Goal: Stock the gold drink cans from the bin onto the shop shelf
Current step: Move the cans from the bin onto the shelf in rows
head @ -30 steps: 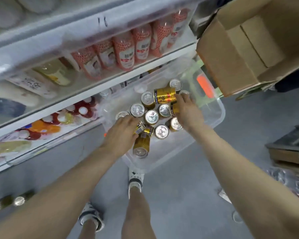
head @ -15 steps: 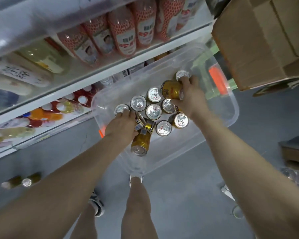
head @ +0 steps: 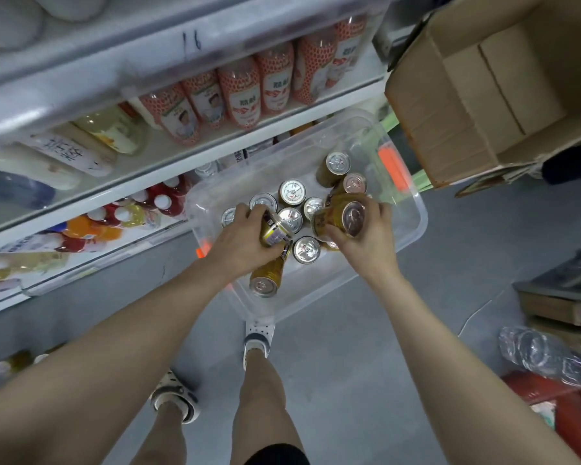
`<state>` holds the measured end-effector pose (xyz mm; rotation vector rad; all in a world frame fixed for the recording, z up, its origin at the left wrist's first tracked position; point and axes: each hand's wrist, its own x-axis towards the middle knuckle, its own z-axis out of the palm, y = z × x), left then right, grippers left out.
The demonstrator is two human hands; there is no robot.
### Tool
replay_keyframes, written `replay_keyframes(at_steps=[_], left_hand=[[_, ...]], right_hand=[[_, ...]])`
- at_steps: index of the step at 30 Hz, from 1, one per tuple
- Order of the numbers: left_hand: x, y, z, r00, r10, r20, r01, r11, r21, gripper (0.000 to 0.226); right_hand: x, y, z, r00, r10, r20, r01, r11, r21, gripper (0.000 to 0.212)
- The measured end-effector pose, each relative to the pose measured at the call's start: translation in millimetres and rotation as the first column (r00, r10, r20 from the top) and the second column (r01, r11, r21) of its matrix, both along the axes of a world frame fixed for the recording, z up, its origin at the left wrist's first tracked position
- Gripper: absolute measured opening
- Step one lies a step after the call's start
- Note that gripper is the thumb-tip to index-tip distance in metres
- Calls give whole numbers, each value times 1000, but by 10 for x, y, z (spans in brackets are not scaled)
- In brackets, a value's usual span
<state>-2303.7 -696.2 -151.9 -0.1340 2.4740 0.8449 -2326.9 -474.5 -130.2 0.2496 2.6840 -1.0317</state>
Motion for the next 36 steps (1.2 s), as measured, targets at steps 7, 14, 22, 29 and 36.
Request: replay_keyframes(at_steps=[7, 14, 22, 29, 36], left_hand=[[187, -390, 954, 988, 120, 98, -136, 975, 175, 75], [761, -1255, 2004, 986, 126, -107, -115, 987, 108, 66], [1703, -2492, 3174, 897, 261, -358, -240, 965, 103, 59], [2573, -3649, 3966, 760, 311, -571, -338, 939, 62, 59], [3201, -4549, 4539, 608, 368, -703, -494, 869, 27, 71]], right_hand=[[75, -279, 821, 999, 26, -45, -30, 996, -80, 67], [347, -1039, 1871, 972, 139, -189, -163, 980, -117, 66], [912, -2282, 2907, 905, 256, -340, -333, 923, -191, 44], [1423, -3446, 3660, 788, 431, -439, -531, 838, -131, 43], [1828, -4492, 4372, 590, 579, -563, -663, 745, 71, 64]])
